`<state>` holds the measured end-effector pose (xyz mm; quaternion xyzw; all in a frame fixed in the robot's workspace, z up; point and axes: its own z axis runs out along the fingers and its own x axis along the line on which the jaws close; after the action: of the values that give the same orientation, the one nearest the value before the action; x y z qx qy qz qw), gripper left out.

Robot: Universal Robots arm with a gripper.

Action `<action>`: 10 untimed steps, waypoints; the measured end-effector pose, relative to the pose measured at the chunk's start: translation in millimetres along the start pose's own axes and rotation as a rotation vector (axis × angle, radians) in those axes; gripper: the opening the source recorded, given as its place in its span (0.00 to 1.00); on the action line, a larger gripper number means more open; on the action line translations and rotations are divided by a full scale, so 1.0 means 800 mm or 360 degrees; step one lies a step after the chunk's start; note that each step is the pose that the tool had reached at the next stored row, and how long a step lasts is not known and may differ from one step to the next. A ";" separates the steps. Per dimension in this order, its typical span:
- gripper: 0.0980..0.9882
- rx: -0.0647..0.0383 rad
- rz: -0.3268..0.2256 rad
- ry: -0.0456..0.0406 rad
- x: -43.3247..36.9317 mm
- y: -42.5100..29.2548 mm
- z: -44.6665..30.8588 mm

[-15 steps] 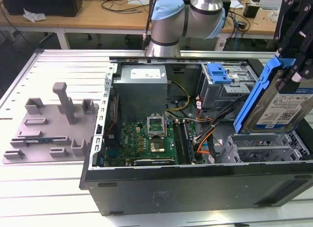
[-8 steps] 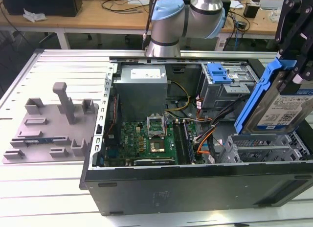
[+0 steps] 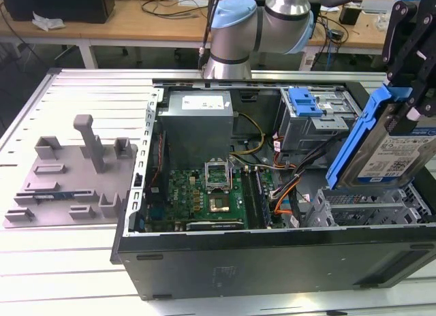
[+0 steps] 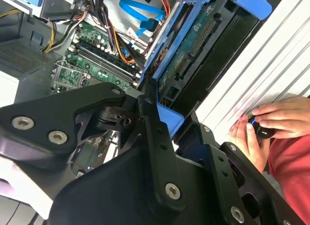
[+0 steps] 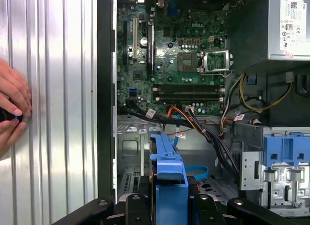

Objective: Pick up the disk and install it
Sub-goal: 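Insert the disk into the insertion slot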

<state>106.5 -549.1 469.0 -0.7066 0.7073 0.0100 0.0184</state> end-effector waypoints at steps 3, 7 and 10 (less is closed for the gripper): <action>0.30 0.0000 -0.0004 0.0000 0.002 -0.0001 0.0023; 0.30 0.0000 -0.0004 0.0000 0.004 -0.0002 0.0051; 0.30 0.0000 -0.0004 0.0000 0.005 -0.0010 0.0067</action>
<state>107.4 -552.9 463.4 -0.7075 0.7064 0.0101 0.0183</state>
